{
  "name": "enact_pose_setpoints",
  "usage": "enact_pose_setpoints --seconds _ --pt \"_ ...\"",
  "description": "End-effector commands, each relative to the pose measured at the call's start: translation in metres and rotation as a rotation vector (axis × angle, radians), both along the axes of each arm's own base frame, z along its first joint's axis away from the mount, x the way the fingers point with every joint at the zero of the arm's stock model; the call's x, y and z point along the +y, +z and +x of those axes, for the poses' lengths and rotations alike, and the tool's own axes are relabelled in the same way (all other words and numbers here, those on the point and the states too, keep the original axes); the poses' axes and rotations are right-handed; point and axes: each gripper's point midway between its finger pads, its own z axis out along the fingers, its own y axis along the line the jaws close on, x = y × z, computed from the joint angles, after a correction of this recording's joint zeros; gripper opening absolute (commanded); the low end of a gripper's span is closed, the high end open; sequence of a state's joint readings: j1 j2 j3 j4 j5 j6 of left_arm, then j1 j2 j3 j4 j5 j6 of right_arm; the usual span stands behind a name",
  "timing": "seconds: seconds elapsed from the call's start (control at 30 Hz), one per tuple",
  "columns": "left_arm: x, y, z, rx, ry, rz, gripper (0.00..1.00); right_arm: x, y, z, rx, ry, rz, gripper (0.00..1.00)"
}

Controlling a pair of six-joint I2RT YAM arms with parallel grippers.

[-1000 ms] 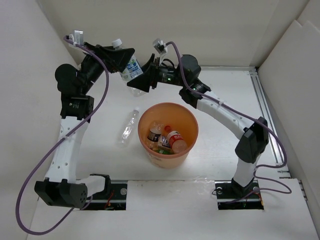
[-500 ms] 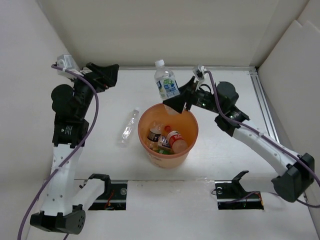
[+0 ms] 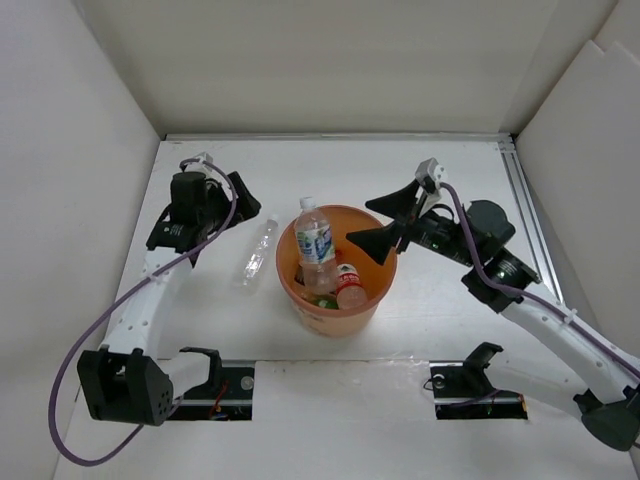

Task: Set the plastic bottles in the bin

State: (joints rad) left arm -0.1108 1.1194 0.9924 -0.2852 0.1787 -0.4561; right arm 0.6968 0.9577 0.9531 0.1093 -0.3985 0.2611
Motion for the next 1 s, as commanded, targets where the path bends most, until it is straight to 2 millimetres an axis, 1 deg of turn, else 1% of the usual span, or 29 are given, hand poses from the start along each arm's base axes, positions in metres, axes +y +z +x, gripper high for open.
enact_pose_setpoints --seconds 0.0,0.03,0.07,0.1,0.13,0.17,0.2,0.27,0.3,0.33,0.4,0.43,0.47,0.5,0.53,0.57,0.6,0.63,0.67,0.73,0.77,0.8,0.83,0.87,0.93,0.97 --pt "-0.003 -0.003 -0.008 0.022 -0.06 0.109 1.0 -0.017 0.036 -0.011 -0.099 -0.047 0.038 1.0" --pt "-0.008 -0.006 -0.009 0.027 -0.072 0.135 1.0 -0.02 0.037 -0.012 -0.1 -0.056 0.04 1.0" --pt "-0.016 -0.012 -0.009 0.038 -0.089 0.151 1.0 -0.025 0.046 -0.017 -0.125 -0.058 0.05 1.0" --pt "-0.017 -0.031 -0.009 0.099 -0.097 0.19 1.0 -0.026 0.044 -0.016 -0.116 -0.067 0.043 1.0" --pt "-0.022 -0.04 -0.009 0.125 -0.111 0.197 1.0 -0.03 0.053 -0.02 -0.138 -0.069 0.052 1.0" --pt "-0.022 -0.057 -0.008 0.183 -0.116 0.208 1.0 -0.033 0.059 -0.023 -0.157 -0.071 0.057 1.0" --pt "-0.022 -0.064 -0.007 0.203 -0.118 0.212 1.0 -0.033 0.055 -0.023 -0.146 -0.07 0.047 1.0" --pt "-0.018 -0.074 -0.005 0.231 -0.098 0.237 1.0 -0.036 0.06 -0.032 -0.167 -0.054 0.052 1.0" --pt "-0.016 -0.079 -0.004 0.245 -0.09 0.248 1.0 -0.041 0.066 -0.037 -0.183 -0.055 0.067 1.0" --pt "-0.01 -0.091 -0.004 0.285 -0.071 0.277 1.0 -0.042 0.064 -0.039 -0.183 -0.055 0.067 1.0" --pt "-0.008 -0.095 0.004 0.298 -0.046 0.291 1.0 -0.046 0.066 -0.047 -0.206 -0.045 0.074 1.0" --pt "-0.007 -0.11 0.002 0.348 -0.051 0.303 1.0 -0.048 0.069 -0.051 -0.215 -0.037 0.08 1.0" --pt "-0.009 -0.116 0.002 0.367 -0.06 0.301 1.0 -0.049 0.067 -0.052 -0.215 -0.036 0.08 1.0" --pt "-0.011 -0.119 0.005 0.364 -0.066 0.293 1.0 -0.05 0.065 -0.055 -0.226 -0.028 0.076 1.0" --pt "-0.012 -0.124 0.008 0.369 -0.067 0.295 1.0 -0.054 0.07 -0.059 -0.24 -0.028 0.088 1.0" --pt "-0.014 -0.137 0.006 0.409 -0.079 0.296 1.0 -0.054 0.067 -0.06 -0.238 -0.028 0.086 1.0" --pt "-0.016 -0.144 0.005 0.431 -0.092 0.29 1.0 -0.054 0.063 -0.062 -0.237 -0.019 0.083 1.0" --pt "-0.017 -0.151 0.006 0.445 -0.086 0.286 1.0 -0.058 0.068 -0.067 -0.25 -0.02 0.095 1.0" --pt "-0.013 -0.169 0.0 0.509 -0.085 0.308 1.0 -0.059 0.065 -0.068 -0.249 -0.02 0.094 1.0" --pt "-0.008 -0.184 -0.002 0.565 -0.063 0.335 0.97 -0.062 0.065 -0.07 -0.262 -0.022 0.094 1.0" --pt "-0.006 -0.188 0.0 0.577 -0.045 0.342 0.95 -0.066 0.065 -0.071 -0.267 -0.036 0.102 1.0" --pt "0.0 -0.203 -0.008 0.637 -0.028 0.368 0.94 -0.066 0.065 -0.071 -0.267 -0.036 0.102 1.0" --pt "0.002 -0.201 -0.002 0.636 -0.015 0.384 0.87 -0.068 0.068 -0.075 -0.277 -0.037 0.111 1.0" --pt "0.005 -0.203 -0.002 0.643 0.007 0.392 0.82 -0.067 0.063 -0.073 -0.277 -0.038 0.1 1.0" --pt "0.01 -0.197 0.004 0.632 0.055 0.41 0.73 -0.067 0.063 -0.073 -0.277 -0.038 0.1 1.0" --pt "0.014 -0.194 0.008 0.626 0.07 0.403 0.68 -0.066 0.059 -0.072 -0.27 -0.038 0.093 1.0"
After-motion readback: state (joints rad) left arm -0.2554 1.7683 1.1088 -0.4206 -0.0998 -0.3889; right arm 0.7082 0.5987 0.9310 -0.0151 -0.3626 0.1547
